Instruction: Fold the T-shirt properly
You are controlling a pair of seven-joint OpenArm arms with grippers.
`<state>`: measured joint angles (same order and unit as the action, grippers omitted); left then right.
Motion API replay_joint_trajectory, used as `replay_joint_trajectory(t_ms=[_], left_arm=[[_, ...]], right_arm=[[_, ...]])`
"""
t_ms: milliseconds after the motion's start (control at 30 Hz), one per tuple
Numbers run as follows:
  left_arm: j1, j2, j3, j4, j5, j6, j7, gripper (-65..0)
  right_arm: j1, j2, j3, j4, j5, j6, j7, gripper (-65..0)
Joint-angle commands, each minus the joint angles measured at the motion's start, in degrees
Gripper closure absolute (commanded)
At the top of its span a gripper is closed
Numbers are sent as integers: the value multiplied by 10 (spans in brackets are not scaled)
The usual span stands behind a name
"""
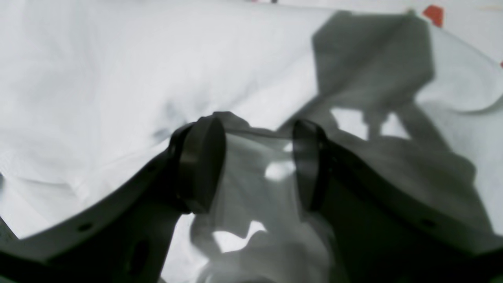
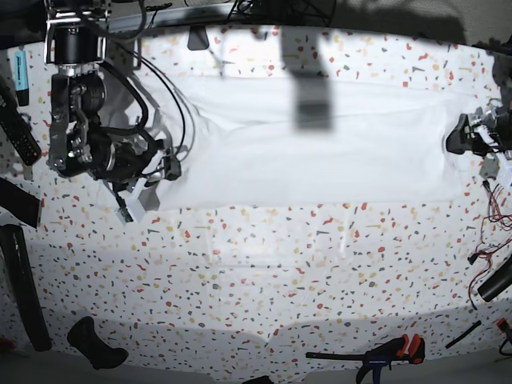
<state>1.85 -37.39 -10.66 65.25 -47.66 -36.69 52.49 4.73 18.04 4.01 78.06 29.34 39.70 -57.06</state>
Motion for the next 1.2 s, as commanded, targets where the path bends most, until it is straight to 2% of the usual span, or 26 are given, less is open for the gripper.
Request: replay_joint_trajectory(t_ms=[0,167,333,433,567,733,900,1067,1167], left_arm=[[-3,-12,-10,0,17,13,12,-438],[-3,-29,-56,0,-40,-1,30,-438],[-2,-35,-96,0,-59,-13,32,-438],[-2,-34,-99,0,-75,-33,33,-438],[-3,-25,-99,-14,-101,-33,33,-438],[-5,-19,-99,-63,-125,-33,33,-438],[-38,-18,-99,-115,-125,-33,32,-438],[-52,-15,-99,-137,-122,-33,36,-438],[-52,-15,-99,-154,-89,-33,37,-438]], right_arm=[[-4,0,-5,-2,0,3,-41,-316],[-4,0,-5,-2,0,3,-41,-316],[-4,0,-5,-2,0,3,-41,-316],[-4,1,-5,-1,6,3,-40,-316],[-5,1,-5,21,35,3,-41,-316],[-5,1,3,89,39,3,-42,-316],[-4,1,33,153,37,3,-51,-316],[-5,1,94,168,35,3,-57,-316],[-5,5,134,168,52,3,-70,-316]])
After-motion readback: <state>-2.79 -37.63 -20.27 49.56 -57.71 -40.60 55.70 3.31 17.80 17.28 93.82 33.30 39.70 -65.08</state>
